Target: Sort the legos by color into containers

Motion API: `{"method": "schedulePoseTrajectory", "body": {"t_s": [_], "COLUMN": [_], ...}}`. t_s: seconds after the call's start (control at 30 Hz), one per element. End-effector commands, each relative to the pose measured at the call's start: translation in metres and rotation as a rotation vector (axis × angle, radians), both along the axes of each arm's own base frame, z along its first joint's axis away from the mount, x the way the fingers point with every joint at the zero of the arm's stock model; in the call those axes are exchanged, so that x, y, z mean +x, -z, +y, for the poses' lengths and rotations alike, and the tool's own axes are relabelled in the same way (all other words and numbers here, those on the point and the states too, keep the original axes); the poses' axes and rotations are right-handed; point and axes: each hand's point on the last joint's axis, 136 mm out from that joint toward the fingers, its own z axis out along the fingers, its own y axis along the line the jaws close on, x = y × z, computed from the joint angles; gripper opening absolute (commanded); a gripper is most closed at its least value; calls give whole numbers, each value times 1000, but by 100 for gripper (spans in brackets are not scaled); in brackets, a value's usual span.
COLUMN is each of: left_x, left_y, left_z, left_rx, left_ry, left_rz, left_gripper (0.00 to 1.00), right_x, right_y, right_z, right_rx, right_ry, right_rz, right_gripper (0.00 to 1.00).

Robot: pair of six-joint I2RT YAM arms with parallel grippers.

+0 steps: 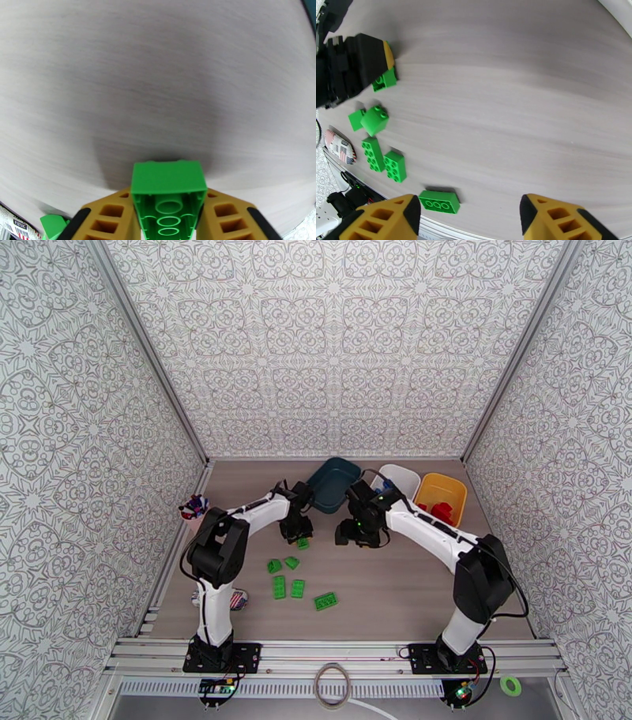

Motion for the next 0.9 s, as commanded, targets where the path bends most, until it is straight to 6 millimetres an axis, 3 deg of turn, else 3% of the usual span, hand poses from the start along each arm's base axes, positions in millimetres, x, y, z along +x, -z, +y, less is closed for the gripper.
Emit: {"method": "schedulePoseTrajectory", "body": {"t_s": [0.0, 0.13, 0.33, 0.57, 0.73, 0.87], "left_x": [17, 35, 72, 122, 151, 158], "left_y": [-47, -78, -119, -131, -134, -144], "left_z": [-21, -36, -51, -58, -67, -68], "left_rx": [-139, -271, -459, -563, -612, -619], "left_ry": [49, 51, 20, -45, -81, -83], "left_rz": [-127, -209, -312, -356, -380, -406], "left_gripper": [30, 30, 32, 36, 58, 71], "right_x": [14, 29, 56, 74, 73, 66], "right_y": [-14, -21, -40, -58, -63, -63], "right_z": [19, 29, 29, 12, -1, -10], "right_rx": [65, 137, 255, 301, 290, 258], "right_ry": [-6, 6, 62, 113, 128, 125], "right_rz": [-19, -13, -19, -42, -50, -58], "right_gripper": [71, 70, 70, 70, 71, 73]}}
